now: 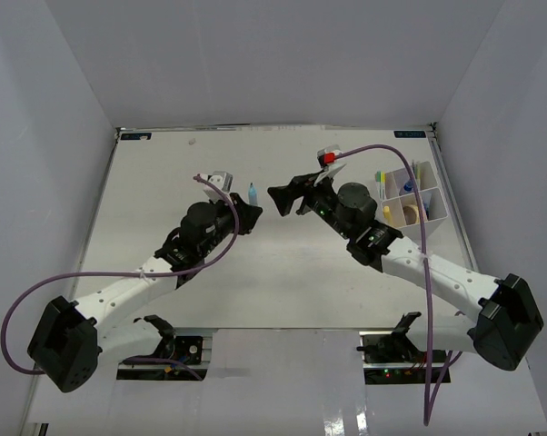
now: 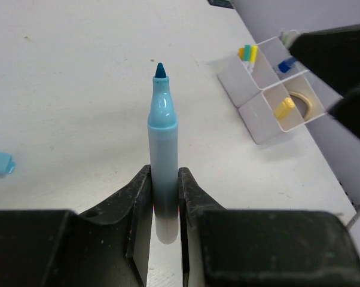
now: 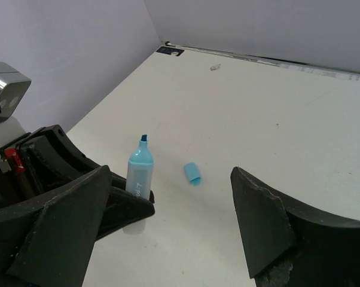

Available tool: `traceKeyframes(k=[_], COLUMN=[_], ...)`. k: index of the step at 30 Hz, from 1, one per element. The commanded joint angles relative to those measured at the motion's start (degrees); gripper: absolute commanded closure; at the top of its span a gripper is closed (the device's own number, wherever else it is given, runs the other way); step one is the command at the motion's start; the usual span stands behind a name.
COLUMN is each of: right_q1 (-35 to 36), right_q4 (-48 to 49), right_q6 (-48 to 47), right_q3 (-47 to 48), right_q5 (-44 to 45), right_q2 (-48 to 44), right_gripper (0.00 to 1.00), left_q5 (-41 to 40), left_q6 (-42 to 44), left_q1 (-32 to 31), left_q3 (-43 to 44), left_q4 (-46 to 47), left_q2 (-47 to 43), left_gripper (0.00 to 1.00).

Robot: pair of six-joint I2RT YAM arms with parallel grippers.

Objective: Sort the stationery into containers
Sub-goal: Close the pen cap on the pen.

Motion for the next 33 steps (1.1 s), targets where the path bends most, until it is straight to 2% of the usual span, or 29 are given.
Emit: traceKeyframes(k=[1,6,11,17,23,26,33], right_q1=[-1.45,-3.56,-5.67,-7.25,-9.1,-9.71,-9.71], right_q4=[-2.31,-6.0,-8.02,-8.38,-8.38,-10.82,-13.74], right_q6=[-2.63,-4.57,-6.68,-8.62,-9.41,-11.33,-12.75], right_q3=[-1.56,-3.33,-5.87,-8.16,-10.27,-9.32,-7.02], right_q5=[1.92,1.57,-1.58,-4.41,-6.95,-10.89,-14.86], right_q2=[-3.08,-5.98,-8.18,-9.94,-11.87,-11.36,-8.89], right_gripper=[0.13,0.12,0.12,0.12,0.12,0.13,0.13], left_q5=[-4.75,1.31,2.02,0.62,2.45,6.74,8.17], left_q6=[-2.11,-4.14,2.79,12.29,17.74,19.84,21.96], left_q1=[2.8,14.58,19.24,22.85,23.47,23.47,23.47], left_q3=[0.77,4.11,11.66,19.75,23.71,22.06,19.23], left_q4=[-6.08,-14.88,-23.92,-26.92,-23.33,-18.7,-12.52], left_q2=[-0.16,3.53,9.23,20.21,28.66,28.59,28.93], left_gripper=[1.0,1.0,1.0,1.0,1.0,1.0,1.0])
